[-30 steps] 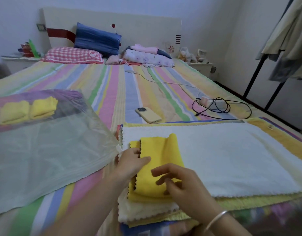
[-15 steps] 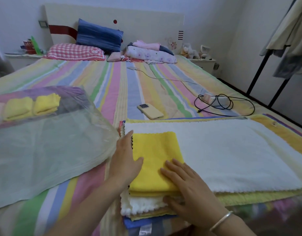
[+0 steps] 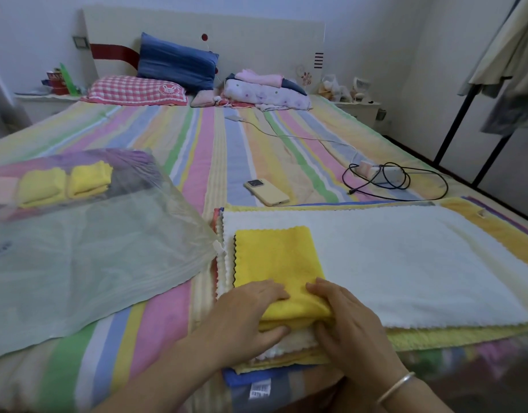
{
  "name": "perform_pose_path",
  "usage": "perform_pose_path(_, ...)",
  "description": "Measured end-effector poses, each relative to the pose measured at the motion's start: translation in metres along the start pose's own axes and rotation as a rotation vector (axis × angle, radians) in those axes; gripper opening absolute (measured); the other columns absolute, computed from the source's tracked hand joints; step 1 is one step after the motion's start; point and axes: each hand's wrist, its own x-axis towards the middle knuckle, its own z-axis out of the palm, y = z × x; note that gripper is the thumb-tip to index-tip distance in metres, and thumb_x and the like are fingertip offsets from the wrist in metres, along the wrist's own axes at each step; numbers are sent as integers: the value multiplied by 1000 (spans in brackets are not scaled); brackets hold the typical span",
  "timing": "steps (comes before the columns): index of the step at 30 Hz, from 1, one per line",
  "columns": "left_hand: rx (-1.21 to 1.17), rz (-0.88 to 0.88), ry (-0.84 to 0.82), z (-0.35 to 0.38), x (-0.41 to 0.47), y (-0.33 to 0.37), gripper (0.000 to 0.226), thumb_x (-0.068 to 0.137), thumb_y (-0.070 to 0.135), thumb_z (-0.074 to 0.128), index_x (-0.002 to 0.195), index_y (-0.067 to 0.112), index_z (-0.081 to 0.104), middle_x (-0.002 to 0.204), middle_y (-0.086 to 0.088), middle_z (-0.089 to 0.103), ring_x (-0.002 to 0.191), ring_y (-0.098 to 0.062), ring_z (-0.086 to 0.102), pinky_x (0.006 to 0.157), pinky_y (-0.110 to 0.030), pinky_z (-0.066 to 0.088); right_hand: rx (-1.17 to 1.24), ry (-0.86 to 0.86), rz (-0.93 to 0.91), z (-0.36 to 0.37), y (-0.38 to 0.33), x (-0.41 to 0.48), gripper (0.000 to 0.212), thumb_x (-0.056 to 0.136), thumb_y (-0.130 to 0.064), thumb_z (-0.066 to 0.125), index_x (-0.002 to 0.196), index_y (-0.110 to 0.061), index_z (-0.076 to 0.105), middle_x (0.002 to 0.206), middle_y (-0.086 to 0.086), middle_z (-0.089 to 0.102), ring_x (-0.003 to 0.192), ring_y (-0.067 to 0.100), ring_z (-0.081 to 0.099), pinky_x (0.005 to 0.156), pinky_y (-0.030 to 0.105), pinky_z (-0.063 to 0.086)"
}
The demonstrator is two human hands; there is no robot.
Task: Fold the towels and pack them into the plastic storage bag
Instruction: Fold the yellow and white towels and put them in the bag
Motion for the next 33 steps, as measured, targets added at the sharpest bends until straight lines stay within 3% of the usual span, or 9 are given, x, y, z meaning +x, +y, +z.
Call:
perform_pose_path(3,-59,-5,24,-10,1,0,64,74,69,54,129,38,52,128,23,57,117,4,52,96,-24,44,103,111,60,-10,-4,10,27,83,-37,50,108,-31,57,98,-17,66,87,-5,60,71,8,42)
perform_pose_path(7,-337,-77,223,-36,-2,2,28,71,36,73,96,32,63,83,11,68,72,-7,63,65,-23,48,263,244,51,-32,-16,25,21,86,-42,55,94,-24,61,72,-13,62,63,-1,57,53,10,40)
perform_pose_path(12,-855,-272,252,-51,3,12,20,80,28,76,98,23,68,95,8,74,86,-6,69,74,-23,57,628,159,375,-45,-19,47,27,87,-49,58,84,-23,65,72,4,62,65,12,55,58,24,44)
perform_pose_path(16,-613,-360,302,-30,23,2,56,81,61,62,89,6,61,81,-14,64,76,-27,62,67,-41,49,801,18,629,-34,-1,51,57,84,-64,53,89,-7,62,78,16,53,77,19,55,69,34,47)
perform_pose_path(18,-517,-419,283,-18,32,-3,48,86,54,61,81,6,55,68,-4,55,68,-20,55,60,-31,40,804,-8,638,-27,11,45,37,90,-45,58,94,-9,65,75,11,60,79,21,58,66,34,48)
perform_pose_path(22,-383,-511,185,-8,39,-6,40,91,45,61,93,5,60,89,6,59,86,-13,56,81,-33,47,614,-15,666,-12,21,29,6,92,-20,61,94,-18,67,71,-8,71,70,5,64,58,18,47)
perform_pose_path(28,-304,-610,94,-14,46,-3,43,94,44,56,119,9,54,106,8,49,111,-21,54,86,-26,39,361,-51,728,3,26,34,7,92,-30,58,95,-25,61,85,-5,70,83,16,64,76,39,51)
perform_pose_path(31,-76,-591,183,-15,47,6,40,92,42,58,118,14,47,101,5,51,98,-22,57,79,-33,46,473,-121,813,-5,24,42,10,92,-26,59,97,-19,63,89,2,69,80,16,63,72,34,51)
perform_pose_path(33,181,-360,372,-8,46,7,48,91,34,60,132,16,45,123,1,54,111,-24,57,84,-36,48,713,-178,945,-15,23,49,18,96,-25,54,101,-11,63,91,11,66,78,21,62,65,32,53)
